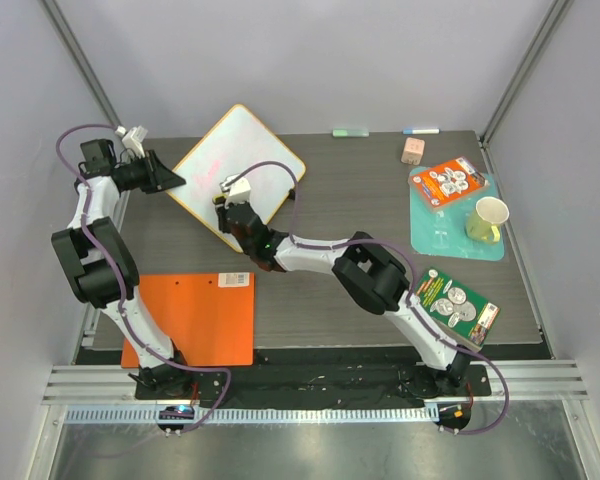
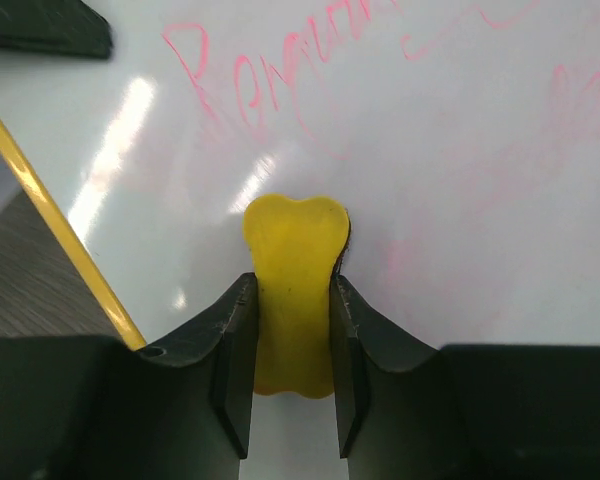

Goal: Erase the whiteboard

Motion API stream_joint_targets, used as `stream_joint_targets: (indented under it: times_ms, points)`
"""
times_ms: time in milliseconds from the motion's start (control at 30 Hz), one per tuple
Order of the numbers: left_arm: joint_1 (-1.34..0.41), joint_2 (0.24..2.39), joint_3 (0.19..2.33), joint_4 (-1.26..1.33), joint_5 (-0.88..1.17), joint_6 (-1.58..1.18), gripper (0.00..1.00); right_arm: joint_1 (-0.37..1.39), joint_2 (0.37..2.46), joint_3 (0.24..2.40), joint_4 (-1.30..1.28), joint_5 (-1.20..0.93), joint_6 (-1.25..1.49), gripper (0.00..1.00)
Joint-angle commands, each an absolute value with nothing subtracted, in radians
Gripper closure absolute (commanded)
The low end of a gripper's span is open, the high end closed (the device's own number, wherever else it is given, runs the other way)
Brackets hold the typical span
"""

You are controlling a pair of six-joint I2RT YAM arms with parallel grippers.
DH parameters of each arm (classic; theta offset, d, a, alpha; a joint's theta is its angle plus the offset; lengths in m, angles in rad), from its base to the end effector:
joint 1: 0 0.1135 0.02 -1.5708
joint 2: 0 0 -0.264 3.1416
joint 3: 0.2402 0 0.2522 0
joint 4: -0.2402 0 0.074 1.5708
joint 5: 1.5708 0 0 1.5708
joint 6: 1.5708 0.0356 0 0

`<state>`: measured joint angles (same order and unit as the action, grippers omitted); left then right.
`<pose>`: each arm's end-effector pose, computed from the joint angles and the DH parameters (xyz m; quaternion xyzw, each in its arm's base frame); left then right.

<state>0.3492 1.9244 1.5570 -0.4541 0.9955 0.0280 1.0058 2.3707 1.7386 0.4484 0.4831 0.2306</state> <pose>0.4097 0.1174 0.2608 0.0417 0.8351 -0.3762 0.3991 0.3064 0.4525 0.1818 -0.1406 0.7491 0.2098 0.6124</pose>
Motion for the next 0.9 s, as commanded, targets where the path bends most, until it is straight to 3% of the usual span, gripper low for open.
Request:
stream_joint_targets:
  times_ms: [0,200,533,667,867]
  points:
    - [0.321,1.864,1.552,-0.502,1.009,0.09,1.0,1.026,2.487,1.828,0.507,0.333,0.219,0.99]
    - [0.319,1.861,1.555,-0.514,1.006,0.101,1.0,0.934,2.508,1.885,0.306,0.252,0.382,0.99]
    - [0.322,1.853,1.551,-0.511,1.008,0.097,1.0,0.925,2.333,1.596,0.072,0.518,0.504,0.99]
    - [0.322,1.847,1.549,-0.509,1.017,0.091,1.0,0.925,2.306,1.528,0.083,0.545,0.508,0.99]
    - [0.322,1.839,1.546,-0.511,1.023,0.086,1.0,0.931,2.336,1.568,0.237,0.419,0.425,0.99]
